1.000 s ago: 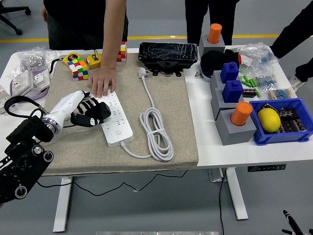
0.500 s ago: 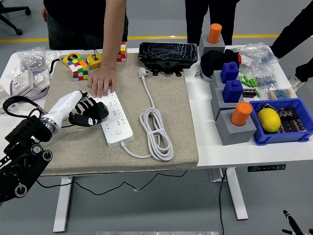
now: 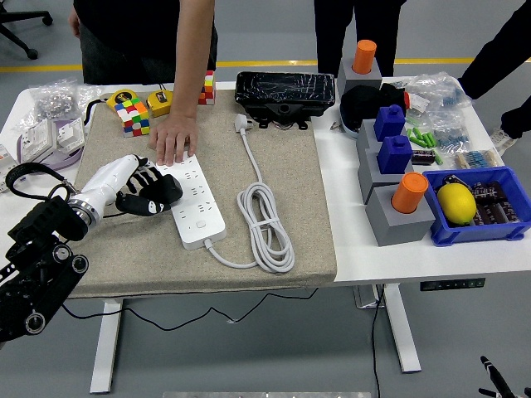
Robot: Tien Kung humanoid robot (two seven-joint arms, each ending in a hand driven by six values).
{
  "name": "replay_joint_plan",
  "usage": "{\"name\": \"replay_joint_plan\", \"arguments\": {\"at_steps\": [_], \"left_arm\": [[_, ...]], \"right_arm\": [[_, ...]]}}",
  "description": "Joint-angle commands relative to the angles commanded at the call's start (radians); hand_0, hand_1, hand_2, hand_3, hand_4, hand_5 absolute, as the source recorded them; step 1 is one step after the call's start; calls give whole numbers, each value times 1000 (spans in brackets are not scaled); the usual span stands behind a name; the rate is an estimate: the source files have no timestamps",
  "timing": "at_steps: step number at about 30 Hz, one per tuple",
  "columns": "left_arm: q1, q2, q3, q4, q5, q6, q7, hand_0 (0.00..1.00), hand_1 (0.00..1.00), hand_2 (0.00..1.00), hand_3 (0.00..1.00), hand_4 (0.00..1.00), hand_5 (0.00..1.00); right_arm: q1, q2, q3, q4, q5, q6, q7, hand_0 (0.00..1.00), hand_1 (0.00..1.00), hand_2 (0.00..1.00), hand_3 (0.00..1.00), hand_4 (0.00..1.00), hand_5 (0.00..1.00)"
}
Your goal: Pick up the plug,place it near the board,insert it into the board,press the button
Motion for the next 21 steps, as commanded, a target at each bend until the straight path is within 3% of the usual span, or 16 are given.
{"name": "replay_joint_plan", "arguments": {"at_steps": [21], "left_arm": [[-3, -1, 2, 5, 13, -5, 2, 397, 557, 490, 532, 569, 2]], "right_arm": [[2, -2, 0, 0, 2, 0, 1, 781, 730, 712, 733, 998, 945]]}}
